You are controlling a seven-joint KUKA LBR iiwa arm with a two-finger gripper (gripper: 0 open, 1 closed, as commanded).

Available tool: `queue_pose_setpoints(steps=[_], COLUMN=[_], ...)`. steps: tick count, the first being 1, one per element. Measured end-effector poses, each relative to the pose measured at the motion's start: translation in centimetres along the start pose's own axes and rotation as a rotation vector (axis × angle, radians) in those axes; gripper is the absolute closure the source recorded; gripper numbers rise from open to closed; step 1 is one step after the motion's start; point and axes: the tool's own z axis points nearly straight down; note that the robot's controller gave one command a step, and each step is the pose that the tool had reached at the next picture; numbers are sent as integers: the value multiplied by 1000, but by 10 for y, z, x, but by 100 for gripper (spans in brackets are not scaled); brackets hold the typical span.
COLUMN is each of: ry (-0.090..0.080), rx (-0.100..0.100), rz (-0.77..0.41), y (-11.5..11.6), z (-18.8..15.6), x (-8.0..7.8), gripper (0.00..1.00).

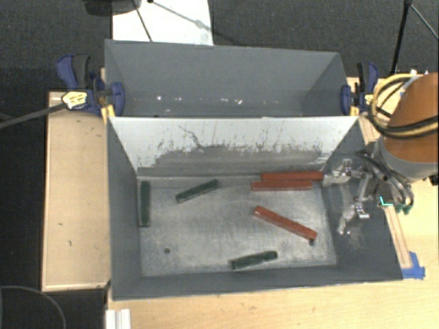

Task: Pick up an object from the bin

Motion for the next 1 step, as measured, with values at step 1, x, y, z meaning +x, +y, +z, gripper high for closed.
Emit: queue_pose_setpoints(steps=[1], ry=[-8], rx=[1], rz=[-4], y=[1], z=[-4], x=[-2], gripper=[0])
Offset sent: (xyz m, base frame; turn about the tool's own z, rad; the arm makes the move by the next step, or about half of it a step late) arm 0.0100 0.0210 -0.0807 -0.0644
